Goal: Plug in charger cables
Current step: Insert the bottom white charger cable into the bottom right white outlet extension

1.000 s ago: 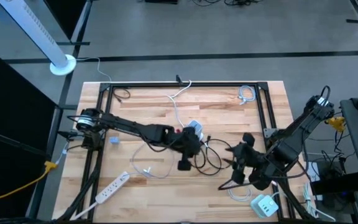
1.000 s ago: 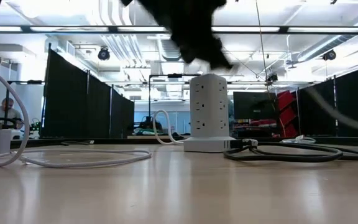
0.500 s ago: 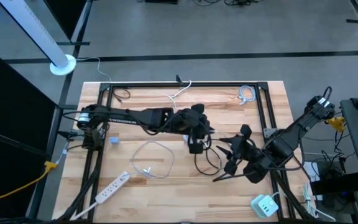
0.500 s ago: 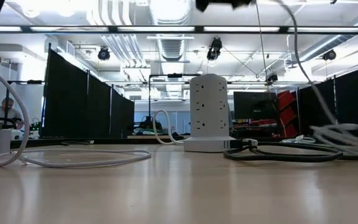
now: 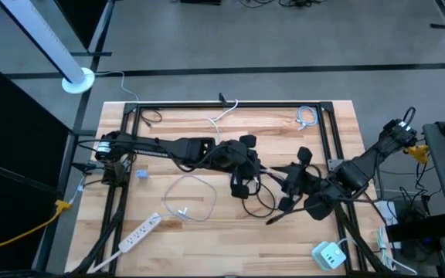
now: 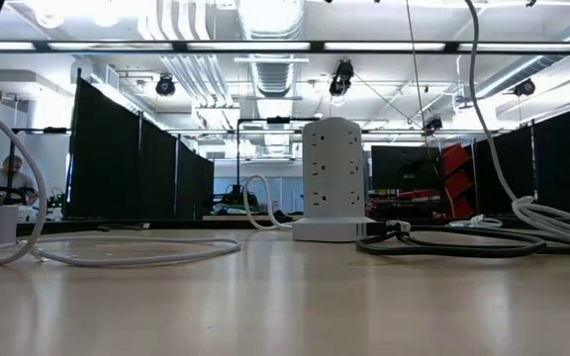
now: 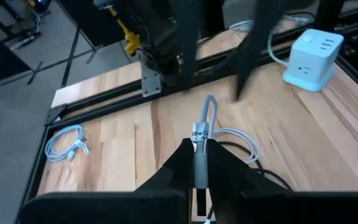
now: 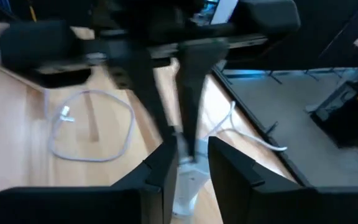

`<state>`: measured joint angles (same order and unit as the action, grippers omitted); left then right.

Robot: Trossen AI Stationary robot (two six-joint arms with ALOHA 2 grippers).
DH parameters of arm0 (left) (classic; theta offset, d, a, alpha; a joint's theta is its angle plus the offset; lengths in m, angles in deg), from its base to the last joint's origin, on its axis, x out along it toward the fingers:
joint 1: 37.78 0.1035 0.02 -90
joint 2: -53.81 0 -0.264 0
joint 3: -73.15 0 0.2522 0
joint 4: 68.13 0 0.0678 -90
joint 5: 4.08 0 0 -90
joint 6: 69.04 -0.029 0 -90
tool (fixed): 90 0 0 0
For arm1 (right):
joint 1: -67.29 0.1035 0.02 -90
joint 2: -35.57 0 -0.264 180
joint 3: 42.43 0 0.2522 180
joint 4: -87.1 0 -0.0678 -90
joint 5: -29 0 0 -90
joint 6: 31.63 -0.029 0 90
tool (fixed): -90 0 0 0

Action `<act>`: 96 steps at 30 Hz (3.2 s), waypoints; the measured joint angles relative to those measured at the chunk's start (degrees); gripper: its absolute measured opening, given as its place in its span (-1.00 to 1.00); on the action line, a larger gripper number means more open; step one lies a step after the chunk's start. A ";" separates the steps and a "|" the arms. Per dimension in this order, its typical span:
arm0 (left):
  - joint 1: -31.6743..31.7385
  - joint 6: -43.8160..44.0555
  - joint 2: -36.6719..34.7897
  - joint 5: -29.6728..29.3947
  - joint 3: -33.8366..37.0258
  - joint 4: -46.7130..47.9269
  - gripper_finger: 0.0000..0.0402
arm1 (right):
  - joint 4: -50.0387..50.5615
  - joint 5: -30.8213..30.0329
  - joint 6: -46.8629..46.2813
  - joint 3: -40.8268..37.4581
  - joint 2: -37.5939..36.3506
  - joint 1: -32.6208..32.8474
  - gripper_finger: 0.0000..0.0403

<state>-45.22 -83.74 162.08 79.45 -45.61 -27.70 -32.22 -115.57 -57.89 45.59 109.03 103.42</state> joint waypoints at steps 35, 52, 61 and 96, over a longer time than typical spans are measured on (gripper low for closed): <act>-0.50 0.79 -0.52 -0.58 -0.02 0.40 -0.91 | 2.45 14.14 3.51 -0.15 0.12 -5.95 -0.98; -0.50 2.62 -4.28 -1.59 -0.07 8.18 -0.40 | 2.87 19.57 3.74 0.39 -1.57 -6.07 -1.00; -0.38 9.37 -10.44 -2.01 -0.07 13.66 0.00 | 7.61 31.21 3.76 0.43 -4.13 -6.02 -1.00; -6.81 47.42 0.14 -1.50 0.87 -11.11 -0.58 | 31.43 52.99 1.11 13.11 -9.55 13.58 -1.00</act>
<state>-52.04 -36.32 162.22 77.95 -44.73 -38.81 -0.79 -62.57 -56.77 58.70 99.48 117.00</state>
